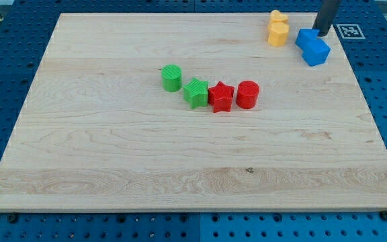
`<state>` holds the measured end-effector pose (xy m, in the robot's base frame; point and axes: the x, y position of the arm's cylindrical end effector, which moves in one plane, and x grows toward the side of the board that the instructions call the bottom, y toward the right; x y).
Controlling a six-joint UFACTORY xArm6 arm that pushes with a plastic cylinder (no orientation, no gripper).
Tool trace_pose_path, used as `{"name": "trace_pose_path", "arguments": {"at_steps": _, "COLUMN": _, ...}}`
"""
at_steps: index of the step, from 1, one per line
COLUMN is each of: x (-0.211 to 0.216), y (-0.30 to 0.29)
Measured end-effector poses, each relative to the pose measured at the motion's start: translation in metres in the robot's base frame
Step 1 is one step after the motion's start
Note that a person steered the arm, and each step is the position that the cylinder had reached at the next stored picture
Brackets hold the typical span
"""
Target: Slide blue cube above red circle
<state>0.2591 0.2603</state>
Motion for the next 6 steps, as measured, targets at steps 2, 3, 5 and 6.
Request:
{"name": "trace_pose_path", "arguments": {"at_steps": 2, "x": 0.032, "y": 0.001}}
{"name": "trace_pose_path", "arguments": {"at_steps": 3, "x": 0.033, "y": 0.001}}
{"name": "trace_pose_path", "arguments": {"at_steps": 5, "x": 0.055, "y": -0.004}}
{"name": "trace_pose_path", "arguments": {"at_steps": 6, "x": 0.069, "y": -0.024}}
